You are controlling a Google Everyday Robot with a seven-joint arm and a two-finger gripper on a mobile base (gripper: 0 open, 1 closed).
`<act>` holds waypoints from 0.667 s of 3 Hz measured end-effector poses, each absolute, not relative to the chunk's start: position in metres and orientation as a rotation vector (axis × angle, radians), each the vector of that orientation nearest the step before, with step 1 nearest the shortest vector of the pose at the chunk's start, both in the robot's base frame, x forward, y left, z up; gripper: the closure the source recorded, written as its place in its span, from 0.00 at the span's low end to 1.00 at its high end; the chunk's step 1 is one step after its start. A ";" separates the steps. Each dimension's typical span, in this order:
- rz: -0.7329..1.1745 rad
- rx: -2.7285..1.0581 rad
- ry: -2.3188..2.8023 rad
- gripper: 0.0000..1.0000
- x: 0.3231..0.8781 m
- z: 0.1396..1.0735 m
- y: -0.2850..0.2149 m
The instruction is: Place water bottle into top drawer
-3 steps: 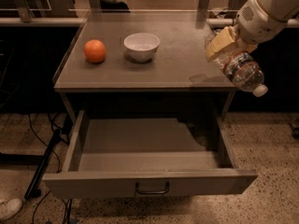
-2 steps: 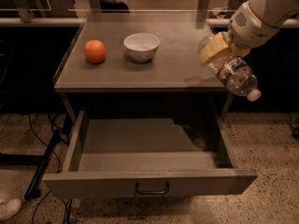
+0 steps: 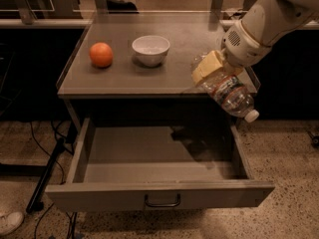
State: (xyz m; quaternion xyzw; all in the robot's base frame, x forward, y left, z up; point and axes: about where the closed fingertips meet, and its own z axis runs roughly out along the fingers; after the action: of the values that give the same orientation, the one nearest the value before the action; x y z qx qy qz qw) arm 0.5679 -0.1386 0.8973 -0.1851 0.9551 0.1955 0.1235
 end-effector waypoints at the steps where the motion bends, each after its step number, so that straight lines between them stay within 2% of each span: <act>1: 0.624 -0.604 2.796 1.00 0.560 0.883 -0.116; 2: 0.625 -0.606 2.797 1.00 0.559 0.883 -0.115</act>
Offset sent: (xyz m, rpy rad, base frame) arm -0.0070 0.0193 -0.0119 0.0189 0.0241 0.0430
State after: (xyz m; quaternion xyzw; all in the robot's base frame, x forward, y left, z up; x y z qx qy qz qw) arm 0.5591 -0.1152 0.8826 -0.2056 0.9495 0.2121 0.1059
